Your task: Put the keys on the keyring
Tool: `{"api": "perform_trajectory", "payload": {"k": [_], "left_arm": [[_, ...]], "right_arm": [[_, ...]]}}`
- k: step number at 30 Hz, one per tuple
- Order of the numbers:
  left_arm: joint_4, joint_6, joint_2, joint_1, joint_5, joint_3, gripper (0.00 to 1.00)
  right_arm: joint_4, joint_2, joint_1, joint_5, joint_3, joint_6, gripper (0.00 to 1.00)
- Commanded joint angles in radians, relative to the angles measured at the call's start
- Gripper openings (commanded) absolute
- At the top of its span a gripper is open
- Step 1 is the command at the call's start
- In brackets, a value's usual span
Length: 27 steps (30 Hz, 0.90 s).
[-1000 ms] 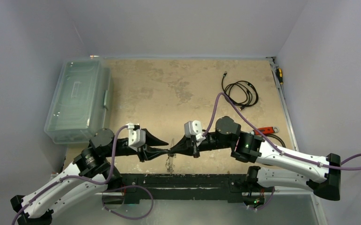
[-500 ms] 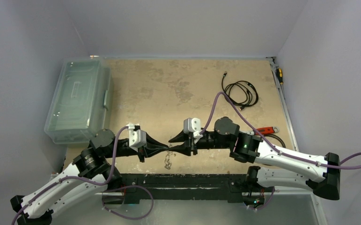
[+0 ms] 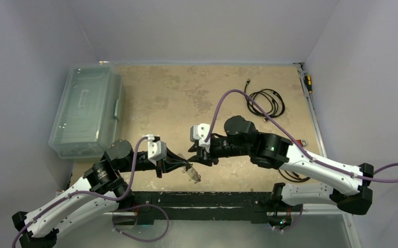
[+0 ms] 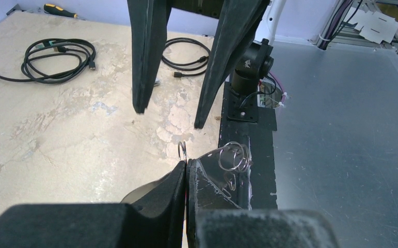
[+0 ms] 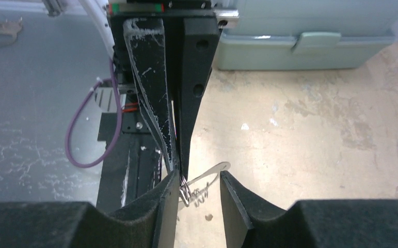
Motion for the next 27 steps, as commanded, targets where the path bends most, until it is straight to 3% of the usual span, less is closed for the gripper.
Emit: {"api": "perform_trajectory", "payload": {"k": [1, 8, 13, 16, 17, 19, 21, 24, 27], "left_arm": [[0.042, 0.005, 0.0, -0.002, 0.015, 0.044, 0.0], [0.043, 0.004, 0.004, -0.003, 0.022, 0.043, 0.0], [0.043, 0.004, 0.004, -0.002, 0.021, 0.043, 0.0], [0.046, 0.004, 0.002, -0.002, 0.023, 0.045, 0.0], [0.047, 0.003, 0.0, -0.002, 0.02, 0.046, 0.04], [0.047, 0.0, -0.011, -0.002, 0.01, 0.046, 0.33], [0.046, -0.004, -0.032, -0.002, -0.012, 0.046, 0.47], [0.048, -0.006, -0.066, 0.003, -0.038, 0.042, 0.5], [0.055, -0.006, -0.083, 0.005, -0.039, 0.037, 0.46]], "right_arm": [[-0.142, 0.05, 0.002, -0.055, 0.078, -0.06, 0.35], [-0.178, 0.091, 0.002, -0.066, 0.128, -0.094, 0.23], [-0.179, 0.103, 0.001, -0.085, 0.13, -0.103, 0.0], [-0.158, 0.099, 0.002, -0.102, 0.109, -0.103, 0.0], [-0.142, 0.091, 0.002, -0.099, 0.097, -0.103, 0.0], [-0.099, 0.065, 0.002, -0.089, 0.066, -0.098, 0.0], [-0.055, 0.029, 0.001, -0.08, 0.033, -0.085, 0.0], [-0.004, -0.023, 0.002, -0.064, -0.003, -0.073, 0.0], [0.039, -0.068, 0.001, -0.053, -0.035, -0.063, 0.0]]}}
